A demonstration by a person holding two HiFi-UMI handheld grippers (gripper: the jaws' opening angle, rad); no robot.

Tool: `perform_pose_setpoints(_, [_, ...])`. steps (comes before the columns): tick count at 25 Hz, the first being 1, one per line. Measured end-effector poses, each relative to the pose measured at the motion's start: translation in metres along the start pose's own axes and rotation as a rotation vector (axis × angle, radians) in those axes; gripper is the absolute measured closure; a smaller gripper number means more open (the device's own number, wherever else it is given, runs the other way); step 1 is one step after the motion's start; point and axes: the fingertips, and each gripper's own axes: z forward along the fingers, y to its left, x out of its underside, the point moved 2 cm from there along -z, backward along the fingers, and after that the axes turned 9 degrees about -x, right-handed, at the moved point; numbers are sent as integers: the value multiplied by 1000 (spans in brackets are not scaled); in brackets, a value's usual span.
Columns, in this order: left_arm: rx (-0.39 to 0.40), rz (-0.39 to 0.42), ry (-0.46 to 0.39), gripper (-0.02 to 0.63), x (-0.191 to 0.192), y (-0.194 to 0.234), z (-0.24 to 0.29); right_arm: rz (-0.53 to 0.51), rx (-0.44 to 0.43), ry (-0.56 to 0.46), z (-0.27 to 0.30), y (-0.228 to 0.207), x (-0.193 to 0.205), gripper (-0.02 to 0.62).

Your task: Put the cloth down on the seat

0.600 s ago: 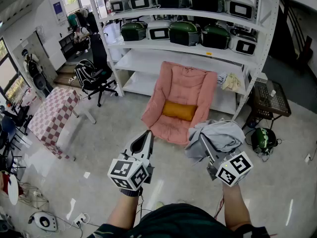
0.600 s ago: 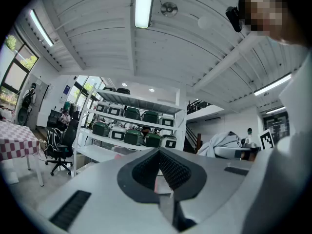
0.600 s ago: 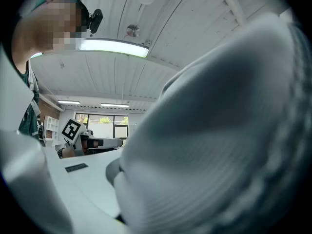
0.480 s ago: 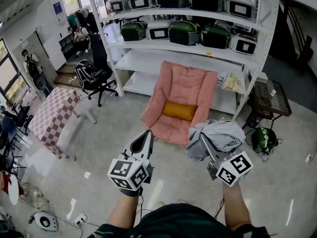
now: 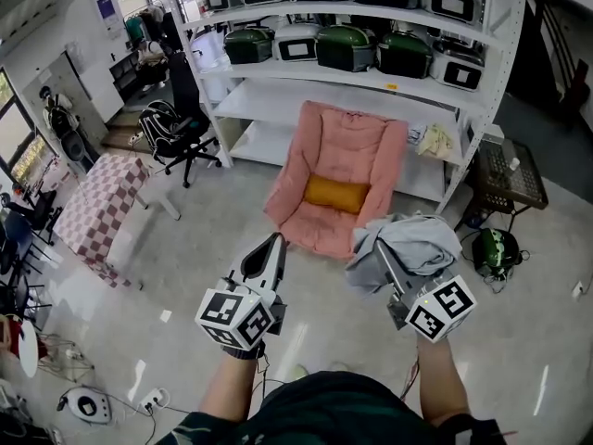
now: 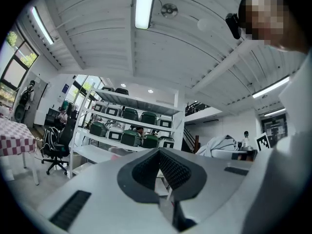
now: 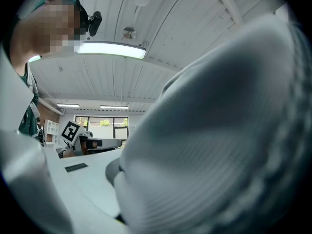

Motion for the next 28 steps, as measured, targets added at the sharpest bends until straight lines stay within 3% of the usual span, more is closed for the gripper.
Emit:
perform_pose_setpoints(4, [23,-46,-5,600,3,-6,4,17,0,-8,-11,-10,2,560])
perform_pose_setpoints(15, [-49,-2,16,600,15,-18,21,28,5,-10,-35,-36,10,560])
perform_pose_setpoints(28, [-73,-2,24,600,25,15,75,12,12,35,6,-73,23,558])
